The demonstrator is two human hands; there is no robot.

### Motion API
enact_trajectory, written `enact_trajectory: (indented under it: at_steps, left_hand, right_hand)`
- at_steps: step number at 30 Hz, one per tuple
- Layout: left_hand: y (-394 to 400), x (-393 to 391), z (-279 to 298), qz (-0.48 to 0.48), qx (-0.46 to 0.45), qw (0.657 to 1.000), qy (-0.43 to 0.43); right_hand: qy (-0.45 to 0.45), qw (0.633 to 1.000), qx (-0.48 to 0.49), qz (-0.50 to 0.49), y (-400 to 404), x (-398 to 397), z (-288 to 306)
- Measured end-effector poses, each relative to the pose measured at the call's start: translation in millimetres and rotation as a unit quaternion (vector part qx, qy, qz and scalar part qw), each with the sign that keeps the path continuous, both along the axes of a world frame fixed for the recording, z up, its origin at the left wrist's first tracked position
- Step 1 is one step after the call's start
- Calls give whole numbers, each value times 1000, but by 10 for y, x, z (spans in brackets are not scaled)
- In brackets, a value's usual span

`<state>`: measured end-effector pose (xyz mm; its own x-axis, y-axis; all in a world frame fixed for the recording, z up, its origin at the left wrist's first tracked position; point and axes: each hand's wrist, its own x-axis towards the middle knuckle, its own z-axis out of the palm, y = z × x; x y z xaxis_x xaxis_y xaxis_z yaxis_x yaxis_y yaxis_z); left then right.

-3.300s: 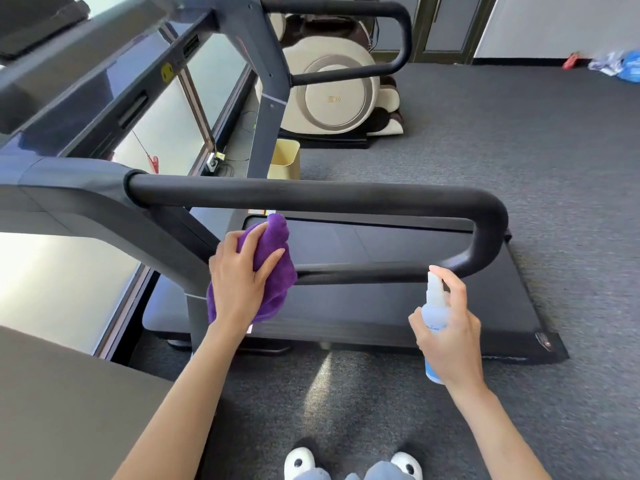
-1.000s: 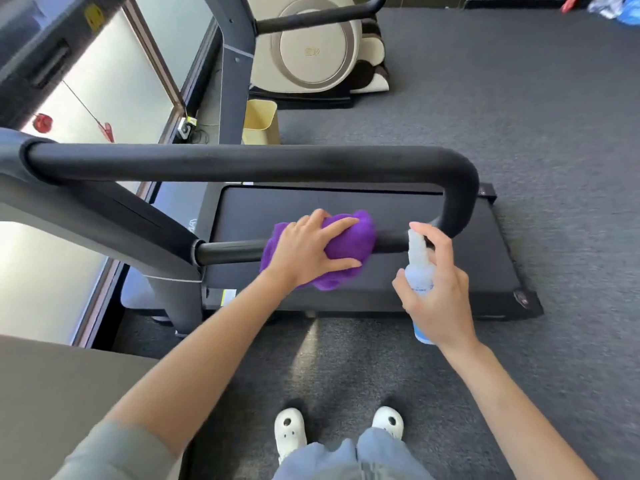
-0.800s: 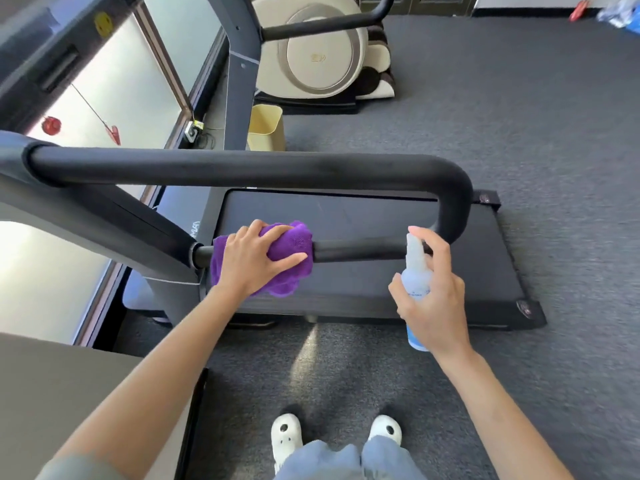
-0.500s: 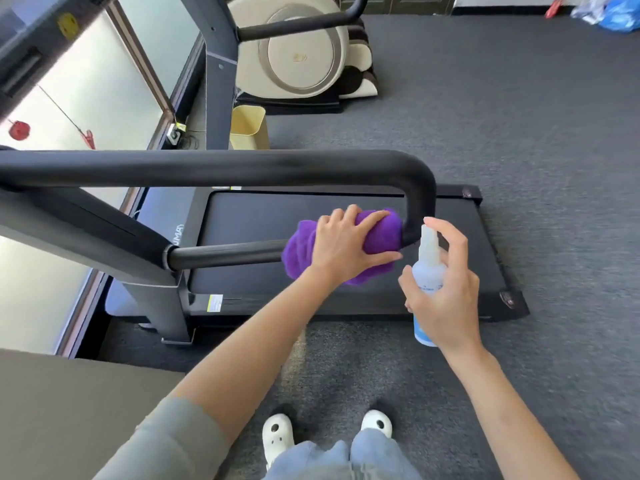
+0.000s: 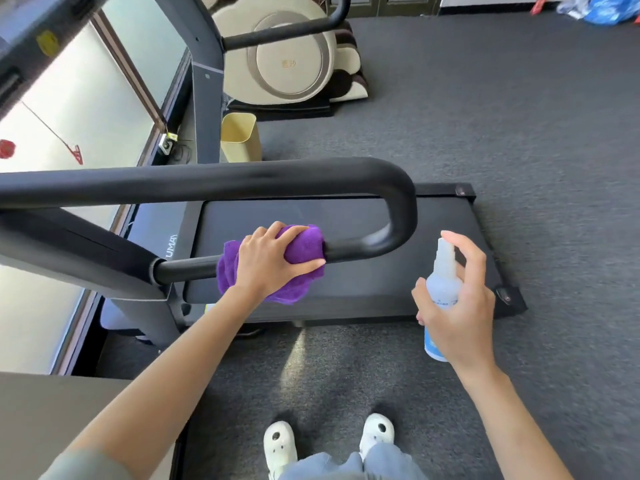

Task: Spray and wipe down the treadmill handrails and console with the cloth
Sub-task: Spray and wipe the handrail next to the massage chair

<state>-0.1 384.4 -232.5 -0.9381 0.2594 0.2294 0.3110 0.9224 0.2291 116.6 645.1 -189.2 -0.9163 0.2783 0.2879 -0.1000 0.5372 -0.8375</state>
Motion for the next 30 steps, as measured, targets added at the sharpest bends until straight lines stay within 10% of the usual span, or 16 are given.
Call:
enact_trajectory:
  at_steps: [7,17,20,24,30]
  left_hand:
    - [1236,-14,115,-13,34,999,22]
    - [210,96,-27,17,56,998,37]
    - [394,98,52,68,174,982,25]
    - [851,113,266,54,493,868,20]
    - [1627,111,460,35,541,839,47]
  right_hand:
    - [2,1000,3,6,115,-2,31]
    - [14,999,-19,23,125,-44,93]
    - [13,1000,-18,22,185,-20,80]
    - [13,1000,-8,16,344,-1,70]
    - [20,1000,3,9,484,-48,30]
